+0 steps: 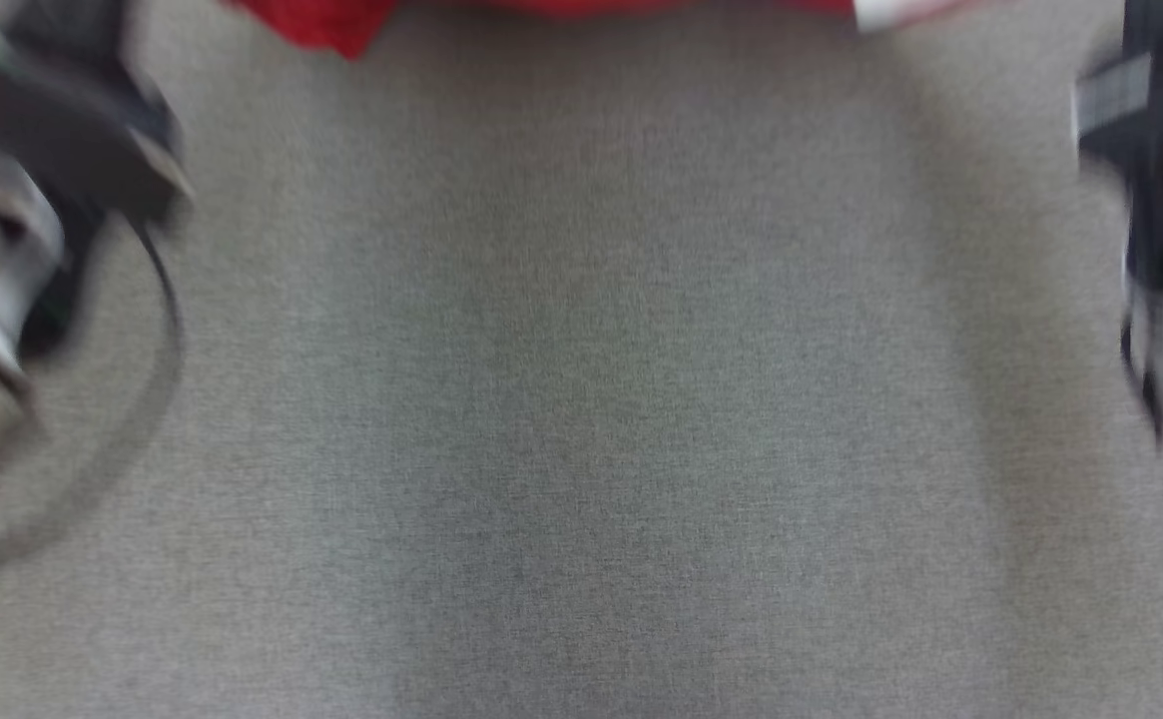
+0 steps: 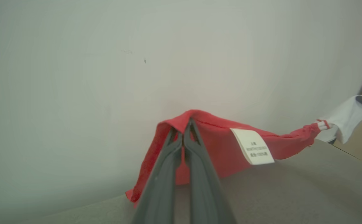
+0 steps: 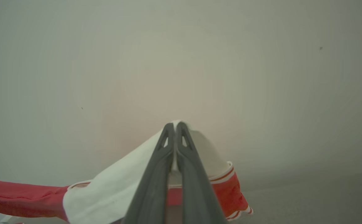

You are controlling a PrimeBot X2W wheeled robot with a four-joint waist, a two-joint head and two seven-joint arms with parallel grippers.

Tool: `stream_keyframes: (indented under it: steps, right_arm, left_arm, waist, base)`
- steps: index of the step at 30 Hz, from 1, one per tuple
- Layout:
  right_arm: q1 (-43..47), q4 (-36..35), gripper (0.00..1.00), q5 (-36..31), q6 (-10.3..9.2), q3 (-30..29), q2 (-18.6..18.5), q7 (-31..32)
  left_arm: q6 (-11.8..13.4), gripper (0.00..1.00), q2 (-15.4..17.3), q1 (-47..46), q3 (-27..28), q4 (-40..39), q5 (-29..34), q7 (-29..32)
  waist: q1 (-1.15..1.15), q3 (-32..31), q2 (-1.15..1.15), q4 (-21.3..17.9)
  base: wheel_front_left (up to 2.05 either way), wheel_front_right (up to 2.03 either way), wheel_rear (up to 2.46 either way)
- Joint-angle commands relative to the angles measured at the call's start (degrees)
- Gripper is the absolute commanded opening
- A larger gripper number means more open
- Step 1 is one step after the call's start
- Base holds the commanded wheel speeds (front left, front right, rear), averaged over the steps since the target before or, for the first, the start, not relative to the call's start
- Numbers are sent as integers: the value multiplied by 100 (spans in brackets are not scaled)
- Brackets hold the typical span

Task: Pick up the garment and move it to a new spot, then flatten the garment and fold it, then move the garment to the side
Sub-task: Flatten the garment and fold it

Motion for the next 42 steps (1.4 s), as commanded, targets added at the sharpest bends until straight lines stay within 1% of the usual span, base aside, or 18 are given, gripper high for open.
stream_keyframes:
  steps: [1, 3, 6, 10, 13, 15, 17, 20, 22, 24, 27, 29, 32, 34, 37, 42]
  right_arm:
    - [623, -255, 0, 83, 4, -134, -96, 17]
    - [1455, -632, 0, 126, 4, -335, -176, 96]
    - [2598, -1146, 0, 142, 4, -755, -101, 235]
    - [3812, -1805, 0, 1, 4, -1213, 193, 529]
    - [4591, -2111, 0, -159, 3, -1502, 516, 778]
    - [5034, -2269, 0, -380, 4, -1609, 649, 982]
    - [5396, -2382, 0, -499, 4, -1792, 809, 1137]
    - [5896, -2502, 0, -705, 3, -2055, 985, 1409]
    - [6209, -2585, 0, -747, 3, -2187, 1139, 1651]
    - [6333, -2623, 0, -761, 3, -2302, 1195, 1732]
    - [6770, -2772, 0, -767, 3, -2424, 1395, 2084]
    - [7066, -2833, 0, -804, 3, -2458, 1434, 2361]
    - [7491, -2943, 0, -926, 3, -2561, 1482, 2676]
    - [7736, -3033, 0, -918, 3, -2608, 1577, 2934]
    - [8017, -3230, 0, -927, 3, -2629, 1659, 3294]
    - [8149, -3499, 0, -991, 3, -2645, 1774, 3718]
  left_arm:
    - [91, 0, -16, 499, 153, -207, 198, -17]
    - [191, 0, -69, 1141, 377, -509, 325, -18]
    - [367, 0, -139, 2080, 650, -924, 547, -19]
    - [573, 0, -145, 3224, 1015, -1359, 621, -19]
    - [596, 0, -236, 3996, 1230, -1471, 690, -19]
    - [575, 0, -270, 4384, 1287, -1401, 863, -20]
    - [552, 0, -454, 4775, 1417, -1334, 848, -19]
    - [568, 0, -621, 5336, 1635, -1235, 990, -19]
    - [503, 0, -773, 5680, 1762, -1176, 1097, -19]
    - [497, 0, -814, 5810, 1806, -1124, 1185, -19]
    - [538, 0, -927, 6191, 1910, -1007, 1447, -20]
    - [520, 0, -1042, 6464, 2025, -947, 1519, -19]
    - [527, 0, -1100, 6737, 2013, -807, 1792, -20]
    - [533, 0, -1211, 6904, 2048, -761, 1881, -20]
    - [549, 0, -1261, 7089, 2127, -774, 1988, -19]
    - [528, 0, -1246, 7156, 2195, -728, 2053, -20]
  waist:
    - [2, -379, 1, 74]
    - [2, -477, 1, 106]
    - [2, -619, 1, 98]
    - [2, -767, 1, 63]
    - [2, -872, 1, 70]
    - [2, -949, 1, 93]
    - [2, -1034, 1, 108]
    - [2, -1196, 1, 116]
    - [2, -1309, 1, 143]
    - [2, -1360, 1, 170]
    - [2, -1491, 1, 215]
    - [2, -1558, 1, 234]
    - [2, -1651, 1, 309]
    - [2, -1706, 1, 342]
    - [2, -1730, 1, 350]
    - [2, -1757, 1, 347]
  base:
    - [0, 0, 0]
    - [0, 0, 0]
    - [0, 0, 0]
    - [0, 0, 0]
    - [0, 0, 0]
    - [0, 0, 0]
    - [0, 0, 0]
    - [0, 0, 0]
    - [0, 0, 0]
    - [0, 0, 0]
    - [0, 0, 0]
    - [0, 0, 0]
    - [0, 0, 0]
    - [0, 0, 0]
    - [0, 0, 0]
    - [0, 0, 0]
